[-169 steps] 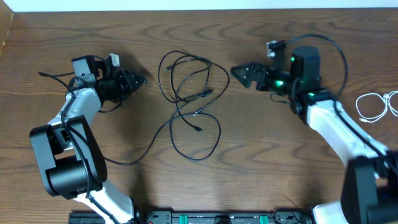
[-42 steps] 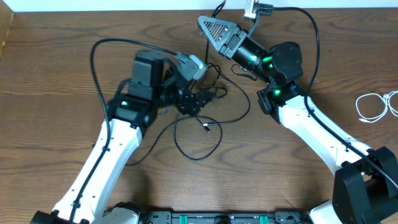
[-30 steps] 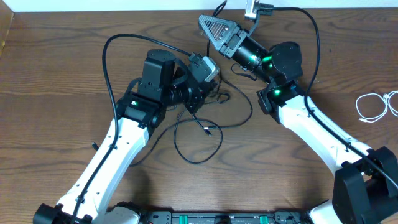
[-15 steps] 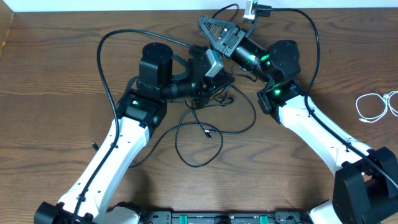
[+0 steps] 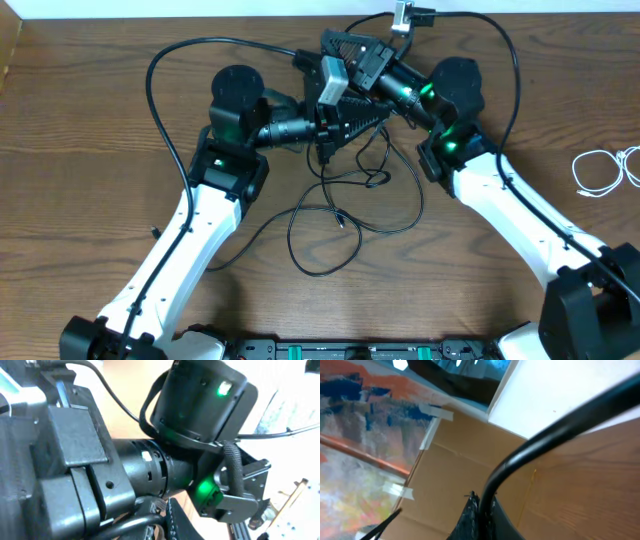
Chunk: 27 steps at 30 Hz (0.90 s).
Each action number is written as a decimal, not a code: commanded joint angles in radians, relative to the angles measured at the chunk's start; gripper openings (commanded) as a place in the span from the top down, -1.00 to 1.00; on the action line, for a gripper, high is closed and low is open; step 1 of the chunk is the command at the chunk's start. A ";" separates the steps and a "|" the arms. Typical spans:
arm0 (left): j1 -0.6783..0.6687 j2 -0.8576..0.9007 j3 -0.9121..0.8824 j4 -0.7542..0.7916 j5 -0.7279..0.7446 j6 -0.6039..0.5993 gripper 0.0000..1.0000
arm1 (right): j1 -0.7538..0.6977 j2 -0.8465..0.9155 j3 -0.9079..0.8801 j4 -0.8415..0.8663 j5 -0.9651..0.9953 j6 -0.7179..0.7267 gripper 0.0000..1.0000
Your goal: Untangle cables
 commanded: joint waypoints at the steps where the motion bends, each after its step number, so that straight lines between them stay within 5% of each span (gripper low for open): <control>1: -0.008 -0.020 0.028 0.109 0.069 -0.151 0.85 | -0.001 0.010 -0.003 -0.061 -0.003 -0.114 0.98; 14: 0.103 -0.020 0.028 0.457 0.068 -0.420 0.85 | -0.001 0.010 -0.003 -0.430 0.080 -0.369 0.98; 27: 0.327 -0.019 0.028 0.492 0.037 -0.482 0.85 | -0.001 0.010 -0.003 -0.655 0.148 -0.531 0.98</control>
